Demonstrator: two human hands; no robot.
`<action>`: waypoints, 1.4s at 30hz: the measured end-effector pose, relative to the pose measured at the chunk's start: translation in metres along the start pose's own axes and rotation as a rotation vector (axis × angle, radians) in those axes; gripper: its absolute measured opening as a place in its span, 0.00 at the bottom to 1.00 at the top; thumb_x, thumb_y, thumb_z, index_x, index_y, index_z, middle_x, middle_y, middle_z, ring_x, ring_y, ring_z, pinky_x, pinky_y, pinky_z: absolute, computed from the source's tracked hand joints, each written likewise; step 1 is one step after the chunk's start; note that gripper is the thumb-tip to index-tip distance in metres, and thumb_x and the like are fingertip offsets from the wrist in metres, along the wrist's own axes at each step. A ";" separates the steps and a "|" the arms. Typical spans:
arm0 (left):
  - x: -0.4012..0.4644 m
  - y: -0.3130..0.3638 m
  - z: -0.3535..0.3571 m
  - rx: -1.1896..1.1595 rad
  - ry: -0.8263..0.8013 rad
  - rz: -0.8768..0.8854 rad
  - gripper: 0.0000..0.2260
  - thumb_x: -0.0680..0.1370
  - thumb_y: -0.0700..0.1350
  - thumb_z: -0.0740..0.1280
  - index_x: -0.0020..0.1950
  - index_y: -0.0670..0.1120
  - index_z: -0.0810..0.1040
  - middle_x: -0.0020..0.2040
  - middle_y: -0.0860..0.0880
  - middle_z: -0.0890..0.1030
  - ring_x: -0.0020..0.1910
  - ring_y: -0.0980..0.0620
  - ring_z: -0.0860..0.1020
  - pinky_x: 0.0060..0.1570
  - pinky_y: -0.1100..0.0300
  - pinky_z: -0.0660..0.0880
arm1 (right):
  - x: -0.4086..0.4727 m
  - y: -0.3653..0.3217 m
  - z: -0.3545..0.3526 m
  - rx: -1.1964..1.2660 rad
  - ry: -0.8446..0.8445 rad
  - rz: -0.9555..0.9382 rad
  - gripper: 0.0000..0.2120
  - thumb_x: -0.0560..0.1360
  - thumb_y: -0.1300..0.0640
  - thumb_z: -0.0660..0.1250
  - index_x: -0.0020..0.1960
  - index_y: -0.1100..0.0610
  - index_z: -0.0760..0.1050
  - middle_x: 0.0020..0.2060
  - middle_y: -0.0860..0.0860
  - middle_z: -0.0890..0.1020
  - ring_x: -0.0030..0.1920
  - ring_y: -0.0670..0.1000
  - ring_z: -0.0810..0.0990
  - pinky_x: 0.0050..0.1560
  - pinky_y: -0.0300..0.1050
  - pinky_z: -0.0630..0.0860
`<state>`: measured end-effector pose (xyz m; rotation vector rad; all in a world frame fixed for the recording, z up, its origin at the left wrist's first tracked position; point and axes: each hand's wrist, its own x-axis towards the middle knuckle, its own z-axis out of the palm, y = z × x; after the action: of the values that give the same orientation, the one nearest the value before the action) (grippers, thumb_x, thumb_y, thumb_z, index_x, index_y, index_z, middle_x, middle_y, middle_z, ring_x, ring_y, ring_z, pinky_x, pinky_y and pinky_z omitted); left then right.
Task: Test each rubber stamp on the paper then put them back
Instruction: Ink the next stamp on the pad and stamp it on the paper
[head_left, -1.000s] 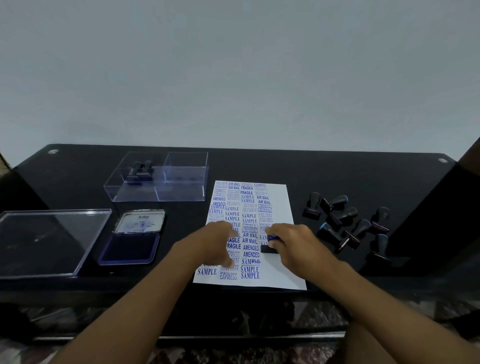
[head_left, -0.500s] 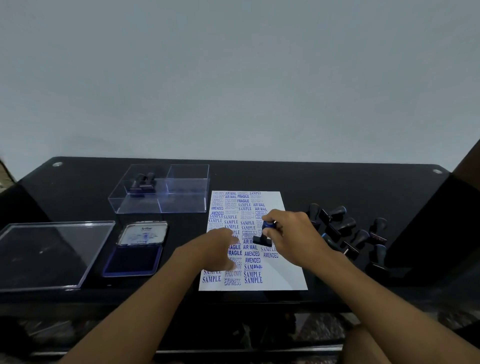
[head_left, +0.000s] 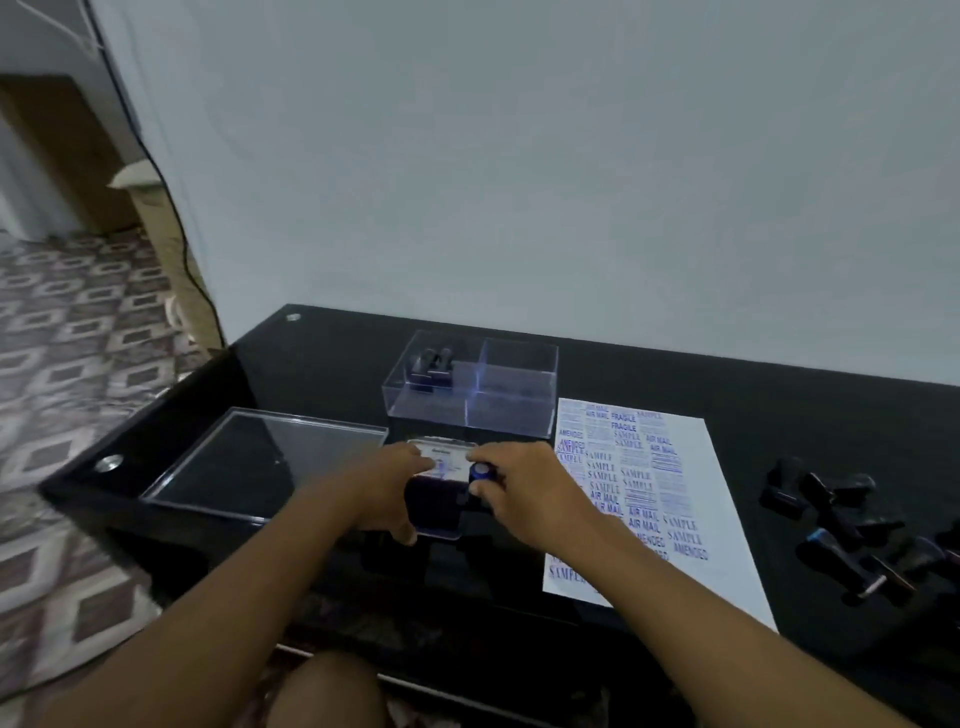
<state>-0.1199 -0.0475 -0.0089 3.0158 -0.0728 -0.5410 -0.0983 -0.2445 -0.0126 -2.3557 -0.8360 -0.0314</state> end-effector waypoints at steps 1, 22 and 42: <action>-0.001 -0.009 0.001 0.011 -0.004 -0.018 0.43 0.66 0.51 0.78 0.76 0.50 0.61 0.74 0.49 0.63 0.71 0.48 0.64 0.70 0.51 0.64 | 0.008 -0.006 0.009 -0.015 -0.033 -0.014 0.11 0.75 0.59 0.68 0.57 0.58 0.80 0.53 0.54 0.83 0.53 0.55 0.80 0.57 0.47 0.76; 0.021 -0.047 0.014 0.027 0.007 -0.011 0.33 0.61 0.50 0.80 0.66 0.54 0.75 0.61 0.51 0.71 0.62 0.47 0.70 0.62 0.48 0.68 | 0.058 -0.015 0.054 -0.051 -0.079 -0.025 0.07 0.77 0.62 0.65 0.52 0.60 0.80 0.47 0.56 0.82 0.46 0.55 0.80 0.49 0.51 0.79; 0.010 0.075 0.013 -0.254 0.146 0.148 0.36 0.72 0.59 0.71 0.76 0.52 0.60 0.76 0.48 0.62 0.74 0.47 0.61 0.72 0.48 0.61 | -0.049 0.047 -0.076 -0.070 0.197 0.083 0.18 0.75 0.59 0.71 0.64 0.54 0.78 0.53 0.52 0.84 0.48 0.50 0.83 0.56 0.40 0.76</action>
<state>-0.1174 -0.1234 -0.0188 2.7635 -0.2008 -0.2908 -0.0967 -0.3439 0.0115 -2.4033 -0.6515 -0.2580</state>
